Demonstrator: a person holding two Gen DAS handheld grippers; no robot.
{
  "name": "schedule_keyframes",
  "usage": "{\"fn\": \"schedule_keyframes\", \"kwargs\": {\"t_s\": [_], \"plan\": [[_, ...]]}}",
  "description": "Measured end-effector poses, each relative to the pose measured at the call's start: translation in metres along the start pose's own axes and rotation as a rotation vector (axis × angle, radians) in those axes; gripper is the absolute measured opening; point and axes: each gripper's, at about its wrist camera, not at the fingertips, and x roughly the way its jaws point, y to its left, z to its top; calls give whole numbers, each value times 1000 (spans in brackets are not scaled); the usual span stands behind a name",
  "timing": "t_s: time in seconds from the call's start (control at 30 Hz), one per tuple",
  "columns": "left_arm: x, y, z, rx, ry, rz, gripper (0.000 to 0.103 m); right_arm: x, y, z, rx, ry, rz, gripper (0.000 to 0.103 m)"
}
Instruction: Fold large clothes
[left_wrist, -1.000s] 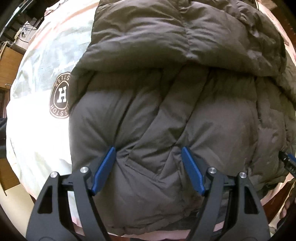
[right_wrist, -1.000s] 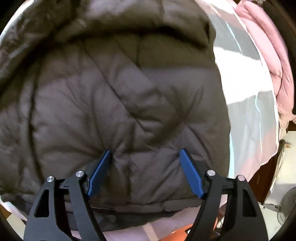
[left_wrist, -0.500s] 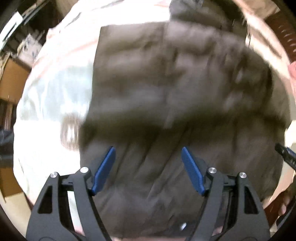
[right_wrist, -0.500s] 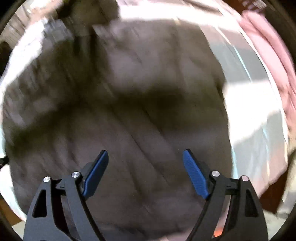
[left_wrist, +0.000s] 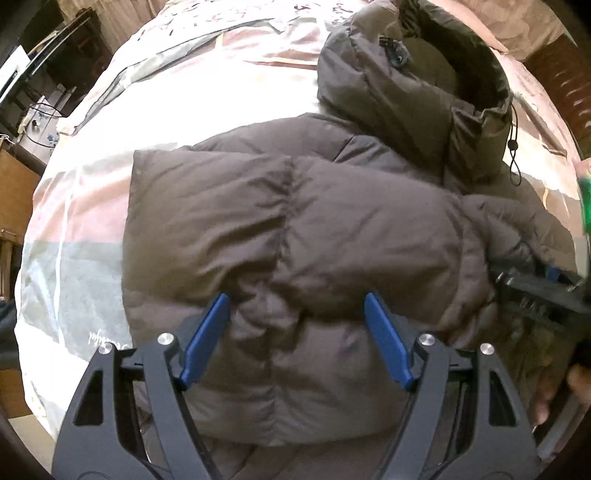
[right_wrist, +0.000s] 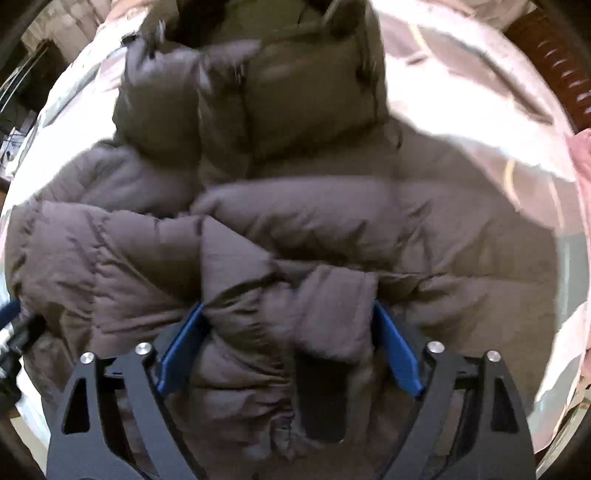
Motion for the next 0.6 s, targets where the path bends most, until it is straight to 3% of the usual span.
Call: {"fn": "schedule_keyframes", "kwargs": {"t_s": [0.03,0.17,0.27,0.37,0.47,0.57,0.6], "plan": [[5,0,3,3,3,-2,77,-5,-2,1,10,-6,15,88],[20,4,6,7,28,-5,77,-62,-23,29,94,-191,117,88],[25,7,3,1,36,-13,78,-82,-26,90,92,-272,56,90],[28,10,0,-3,35,-15,79,-75,-13,169,15,-311,-126,90],[31,10,-3,-12,36,-13,80,-48,4,229,-73,-274,-306,90],[34,9,-6,-15,40,-2,80,1,8,257,-138,-73,-388,86],[35,9,-7,-15,40,1,81,14,5,260,-133,-23,-419,70]]}}
